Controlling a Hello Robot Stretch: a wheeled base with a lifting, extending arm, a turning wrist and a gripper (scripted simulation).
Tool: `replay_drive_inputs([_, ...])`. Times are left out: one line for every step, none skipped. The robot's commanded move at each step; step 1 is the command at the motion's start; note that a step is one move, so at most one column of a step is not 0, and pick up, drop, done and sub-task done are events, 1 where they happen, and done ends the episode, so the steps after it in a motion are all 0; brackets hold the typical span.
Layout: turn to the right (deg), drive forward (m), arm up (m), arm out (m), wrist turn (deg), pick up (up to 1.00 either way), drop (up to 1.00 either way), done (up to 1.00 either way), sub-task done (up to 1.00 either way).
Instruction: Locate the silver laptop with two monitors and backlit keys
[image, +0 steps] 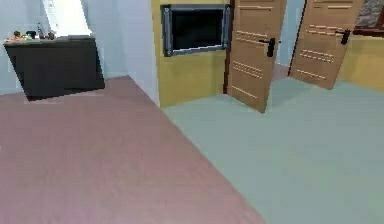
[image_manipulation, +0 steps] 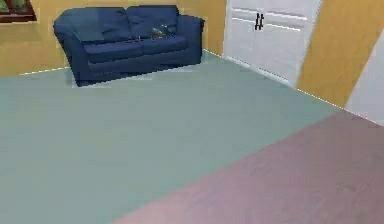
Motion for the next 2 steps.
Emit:
replay_drive_inputs([45.0, 0.0, 0.0, 0.0, 0.0, 0.0, 0.0, 0.0, 0.0])
replay_drive_inputs([33.0, 0.0, 0.0, 0.0, 0.0, 0.0, 0.0, 0.0, 0.0])
